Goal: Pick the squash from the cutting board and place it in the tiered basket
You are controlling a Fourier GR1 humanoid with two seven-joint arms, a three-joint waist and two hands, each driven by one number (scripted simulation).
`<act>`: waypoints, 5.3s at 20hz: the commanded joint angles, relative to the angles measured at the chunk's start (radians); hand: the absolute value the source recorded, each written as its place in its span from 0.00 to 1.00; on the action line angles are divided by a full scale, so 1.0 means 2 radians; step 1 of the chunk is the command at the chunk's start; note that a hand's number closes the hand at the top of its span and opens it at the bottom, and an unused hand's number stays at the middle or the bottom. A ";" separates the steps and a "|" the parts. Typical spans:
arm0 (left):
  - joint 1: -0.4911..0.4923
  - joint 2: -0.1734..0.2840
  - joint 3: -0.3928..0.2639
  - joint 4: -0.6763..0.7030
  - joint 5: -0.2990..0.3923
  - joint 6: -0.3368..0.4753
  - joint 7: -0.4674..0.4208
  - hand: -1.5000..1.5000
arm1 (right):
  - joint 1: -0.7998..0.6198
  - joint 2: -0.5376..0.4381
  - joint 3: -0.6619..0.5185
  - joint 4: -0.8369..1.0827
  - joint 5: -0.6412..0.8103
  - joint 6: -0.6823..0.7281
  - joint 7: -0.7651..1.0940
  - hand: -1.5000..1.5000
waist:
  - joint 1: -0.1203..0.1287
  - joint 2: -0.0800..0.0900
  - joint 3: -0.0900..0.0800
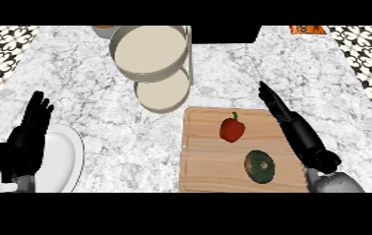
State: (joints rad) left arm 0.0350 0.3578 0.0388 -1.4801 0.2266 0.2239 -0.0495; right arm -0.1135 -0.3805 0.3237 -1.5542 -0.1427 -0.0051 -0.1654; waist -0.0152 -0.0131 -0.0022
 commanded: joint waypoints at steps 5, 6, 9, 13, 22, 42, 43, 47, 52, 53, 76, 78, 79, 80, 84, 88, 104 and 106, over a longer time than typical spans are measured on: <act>-0.049 -0.033 -0.093 0.000 -0.031 -0.067 -0.014 0.50 | -0.024 0.095 0.031 0.030 0.018 -0.043 0.034 0.00 | 0.008 0.008 0.001; -0.070 -0.028 -0.101 0.024 -0.034 -0.086 -0.019 0.50 | -0.022 0.126 0.058 0.023 0.030 -0.068 0.060 0.00 | 0.003 0.009 0.001; -0.068 -0.054 -0.127 0.030 -0.031 -0.098 -0.013 0.50 | 0.005 0.164 0.072 0.055 0.061 -0.117 0.051 0.00 | 0.004 0.009 0.001; -0.052 -0.062 -0.122 0.029 -0.039 -0.104 -0.021 0.50 | -0.018 0.178 0.057 0.066 0.082 -0.119 -0.036 0.00 | 0.009 0.006 0.001; -0.053 -0.066 -0.117 0.061 -0.044 -0.097 -0.029 0.50 | -0.001 -0.052 0.085 -0.114 0.264 -0.083 0.162 0.00 | -0.009 -0.005 -0.003; -0.074 -0.064 -0.101 0.070 -0.054 -0.123 -0.040 0.50 | -0.015 -0.088 0.229 -0.372 0.374 0.237 0.636 0.00 | 0.006 0.005 0.001; -0.077 -0.079 -0.095 0.107 -0.054 -0.123 -0.067 0.50 | 0.000 -0.104 0.196 -0.398 0.370 0.232 0.620 0.00 | 0.004 0.006 0.001; -0.083 -0.070 -0.093 0.060 -0.042 -0.129 -0.018 0.50 | -0.021 -0.090 0.206 -0.349 0.422 0.242 0.634 0.00 | 0.008 0.005 0.001; -0.068 -0.080 -0.103 0.050 -0.052 -0.123 -0.007 0.50 | 0.005 -0.062 0.212 -0.302 0.443 0.238 0.642 0.00 | 0.009 0.006 0.001; -0.047 -0.078 -0.104 0.042 -0.057 -0.126 -0.031 0.50 | -0.001 -0.038 0.223 -0.264 0.459 0.222 0.621 0.00 | 0.011 0.006 0.001; -0.087 -0.116 -0.066 0.069 -0.096 -0.141 -0.012 0.50 | 0.077 0.006 0.113 -0.080 0.544 0.140 0.400 0.00 | 0.008 0.006 0.001; -0.089 -0.118 -0.062 0.061 -0.095 -0.149 -0.007 0.50 | 0.095 0.003 0.110 -0.097 0.555 0.142 0.389 0.00 | 0.007 0.006 0.001; -0.105 -0.116 -0.050 0.111 -0.098 -0.154 -0.033 0.50 | 0.063 0.022 0.104 -0.067 0.554 0.153 0.384 0.00 | 0.007 0.007 0.001; -0.062 -0.126 -0.067 0.087 -0.107 -0.149 -0.054 0.50 | 0.070 0.033 0.116 -0.065 0.569 0.142 0.391 0.00 | 0.008 0.006 0.001; -0.072 -0.118 -0.050 0.103 -0.104 -0.164 -0.061 0.50 | 0.083 0.014 0.077 -0.070 0.549 0.132 0.334 1.00 | 0.007 0.006 0.001; -0.062 -0.121 -0.059 0.069 -0.103 -0.161 -0.032 0.50 | 0.089 0.023 0.091 -0.041 0.564 0.046 0.266 1.00 | 0.007 0.006 0.001; -0.082 -0.140 -0.063 0.055 -0.115 -0.161 -0.012 0.50 | -0.162 -0.060 -0.118 0.230 0.504 0.113 0.122 1.00 | 0.025 0.011 0.002; -0.100 -0.127 -0.043 0.079 -0.104 -0.172 -0.009 0.50 | -0.194 -0.069 -0.129 0.268 0.510 0.090 0.087 1.00 | 0.019 0.010 0.002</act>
State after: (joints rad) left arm -0.1292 0.1041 -0.0627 -1.3377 0.0058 -0.1165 -0.0982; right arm -0.3502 -0.4661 0.1429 -1.1844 0.8894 0.1791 0.0998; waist 0.0247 0.0068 0.0010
